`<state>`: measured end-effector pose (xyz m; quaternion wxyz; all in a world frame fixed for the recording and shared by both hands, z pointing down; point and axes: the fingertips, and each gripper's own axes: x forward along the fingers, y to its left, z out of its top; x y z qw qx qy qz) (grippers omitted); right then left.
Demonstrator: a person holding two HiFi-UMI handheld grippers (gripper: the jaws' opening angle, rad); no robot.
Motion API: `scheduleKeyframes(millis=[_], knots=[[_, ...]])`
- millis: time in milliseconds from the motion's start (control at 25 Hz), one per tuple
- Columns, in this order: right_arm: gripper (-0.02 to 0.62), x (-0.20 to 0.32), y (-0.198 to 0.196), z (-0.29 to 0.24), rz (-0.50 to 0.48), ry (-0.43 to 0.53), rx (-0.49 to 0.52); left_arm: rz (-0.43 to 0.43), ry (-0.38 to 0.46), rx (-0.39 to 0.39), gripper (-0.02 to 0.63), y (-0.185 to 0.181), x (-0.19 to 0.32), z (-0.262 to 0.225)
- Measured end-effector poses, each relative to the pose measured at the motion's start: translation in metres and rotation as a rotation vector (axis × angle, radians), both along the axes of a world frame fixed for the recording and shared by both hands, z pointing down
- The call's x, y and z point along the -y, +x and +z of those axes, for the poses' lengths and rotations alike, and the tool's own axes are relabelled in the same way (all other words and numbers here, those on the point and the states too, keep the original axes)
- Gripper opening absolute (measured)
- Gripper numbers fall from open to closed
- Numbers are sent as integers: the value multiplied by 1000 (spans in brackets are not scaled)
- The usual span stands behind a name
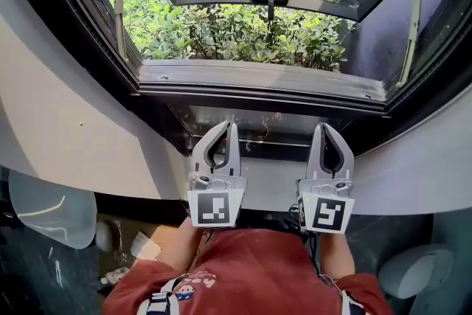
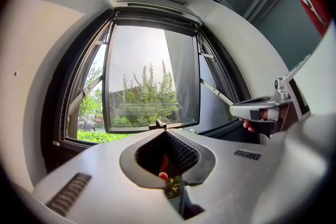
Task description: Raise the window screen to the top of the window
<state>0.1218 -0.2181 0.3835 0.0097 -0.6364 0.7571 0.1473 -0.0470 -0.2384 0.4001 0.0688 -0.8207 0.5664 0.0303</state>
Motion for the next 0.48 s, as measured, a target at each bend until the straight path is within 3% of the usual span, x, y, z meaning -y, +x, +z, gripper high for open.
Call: scheduleKeyframes(millis=[480], knots=[[10, 0, -1, 0, -5, 8, -26, -15, 23, 17, 5, -5, 0, -2]])
